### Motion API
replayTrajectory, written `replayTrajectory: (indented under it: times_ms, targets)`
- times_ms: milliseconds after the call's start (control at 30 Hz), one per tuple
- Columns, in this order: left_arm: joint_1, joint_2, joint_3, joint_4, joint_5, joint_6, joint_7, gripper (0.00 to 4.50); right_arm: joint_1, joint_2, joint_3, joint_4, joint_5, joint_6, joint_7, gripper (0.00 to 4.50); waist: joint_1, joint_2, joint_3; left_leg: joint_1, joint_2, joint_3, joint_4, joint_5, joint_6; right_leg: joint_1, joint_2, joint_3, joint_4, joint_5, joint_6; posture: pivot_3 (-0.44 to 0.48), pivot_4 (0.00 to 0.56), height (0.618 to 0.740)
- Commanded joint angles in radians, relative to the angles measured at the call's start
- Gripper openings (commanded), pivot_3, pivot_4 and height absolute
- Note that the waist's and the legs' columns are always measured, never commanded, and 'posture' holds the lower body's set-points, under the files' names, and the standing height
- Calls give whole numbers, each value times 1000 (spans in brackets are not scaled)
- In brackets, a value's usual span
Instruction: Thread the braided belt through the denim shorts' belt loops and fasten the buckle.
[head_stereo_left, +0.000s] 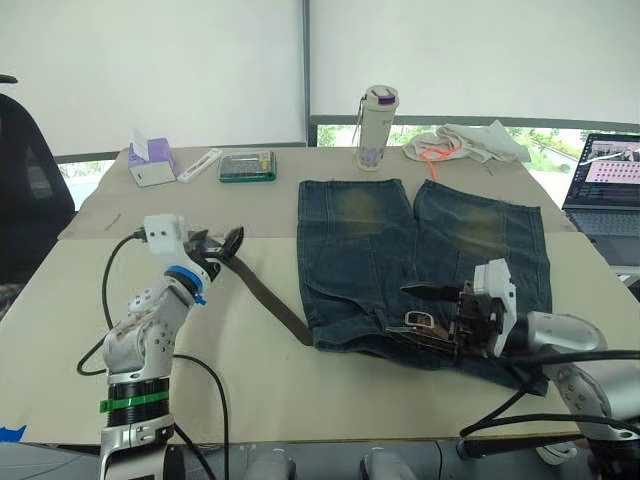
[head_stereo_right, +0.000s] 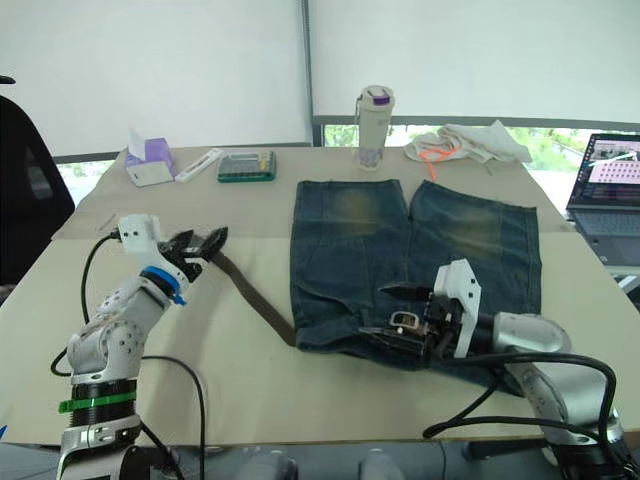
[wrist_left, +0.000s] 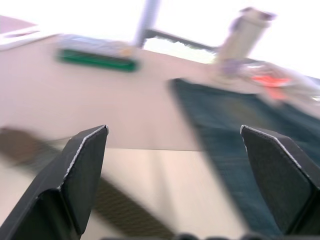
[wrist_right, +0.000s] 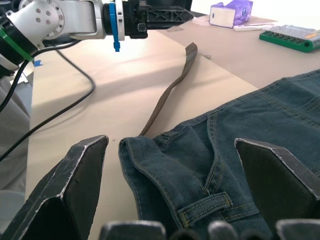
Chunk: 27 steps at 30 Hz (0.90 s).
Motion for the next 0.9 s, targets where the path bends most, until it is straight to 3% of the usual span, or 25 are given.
replayTrajectory:
  times_ms: [33,133,333,567,733,900]
  targets:
    - [-69,6,-15,20,67,87,123,4500,-36,2,-6,-26,23,12,2,4490,3,0,0,0,0,0,0,0,0,0,0,0,0,0,0,0,150,740]
    - [-156,-15,-61,109,188,175,286,4500,-73,14,3,-26,35,24,1,4490,6,-1,0,0,-4,-1,0,1,-2,0,0,0,1,0,0,0,150,740]
    - [-263,-106,-76,246,276,180,417,4500,-78,42,29,-29,12,23,-5,4490,10,-1,0,-2,-6,-2,-1,2,-4,-2,-1,0,0,0,1,0,150,740]
    - [-409,-154,-50,533,323,89,503,4500,-97,53,37,-5,-3,8,1,4490,11,-2,0,-9,-6,-3,-1,5,-9,-10,-1,0,1,2,2,0,150,740]
    - [-446,-174,-14,616,308,48,527,4500,-92,51,34,-4,-17,-1,4,4490,10,-2,0,-12,-6,-2,-1,5,-9,-15,-1,0,4,3,2,0,150,740]
    - [-422,-195,22,585,306,48,571,2994,-84,51,27,-11,-21,-2,4,4500,10,-2,0,-12,-6,-2,-1,6,-10,-15,-1,0,5,3,2,0,150,740]
